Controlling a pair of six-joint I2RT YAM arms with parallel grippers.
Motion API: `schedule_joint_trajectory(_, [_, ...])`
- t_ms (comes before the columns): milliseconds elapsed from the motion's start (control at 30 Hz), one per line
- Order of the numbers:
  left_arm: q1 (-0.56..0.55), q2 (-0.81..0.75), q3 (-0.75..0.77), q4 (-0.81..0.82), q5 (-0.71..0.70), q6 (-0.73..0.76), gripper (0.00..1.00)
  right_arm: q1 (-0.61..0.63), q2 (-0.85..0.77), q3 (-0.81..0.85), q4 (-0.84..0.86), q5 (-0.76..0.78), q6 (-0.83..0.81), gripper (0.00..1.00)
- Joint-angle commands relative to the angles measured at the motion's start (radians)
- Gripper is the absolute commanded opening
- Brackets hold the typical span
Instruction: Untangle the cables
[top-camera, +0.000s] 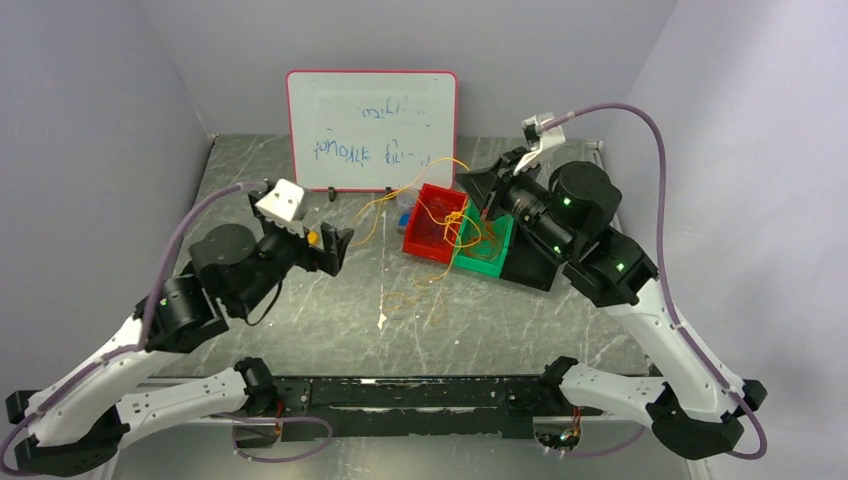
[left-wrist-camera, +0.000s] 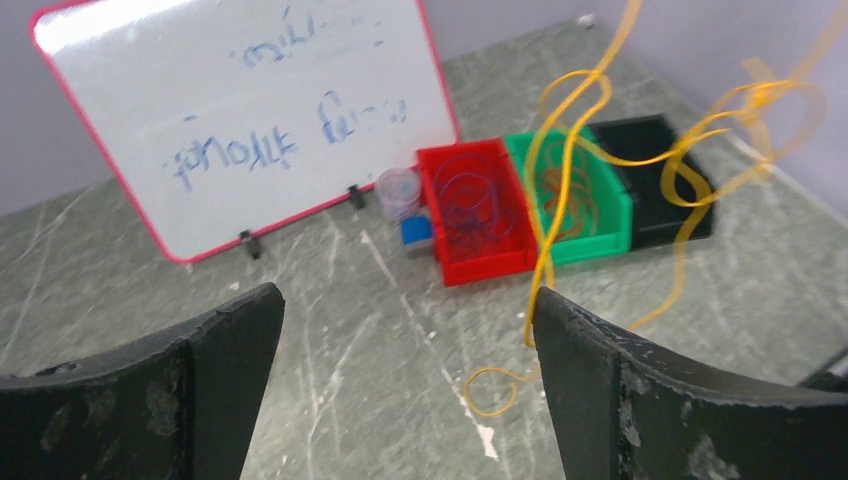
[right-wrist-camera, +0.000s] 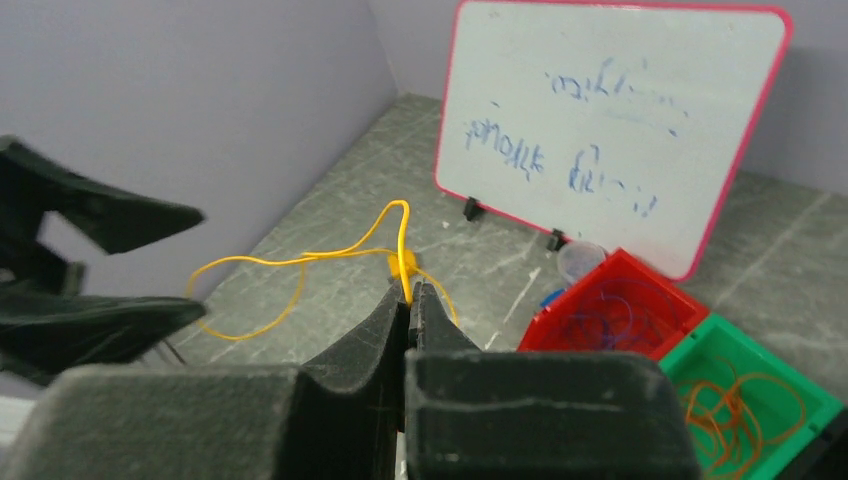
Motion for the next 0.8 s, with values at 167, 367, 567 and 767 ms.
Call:
schedule_joint_trajectory(167, [0.001,-0.103,0.045,0.059,0.265,0.033,1.0,-0.002,0.076,-0.052,-0.089,0.174,0.054,0.0])
schedule_joint_trajectory(367, [0.001,-0.106,0.068,0.03,0.283,0.046,1.0,-0.002,0.068,-0.085,-0.053,0.182,0.074,0.0])
schedule_joint_trajectory(567, [0.001,-0.069,0.008,0.124,0.38,0.043,0.96,-0.001,0.039,-0.114,0.03,0.099,0.097,0.0])
schedule_joint_trajectory(767, [0.001,-0.016,-0.082,0.241,0.466,0.02,0.88,-0.002,-0.009,-0.148,0.153,-0.038,0.064,0.0])
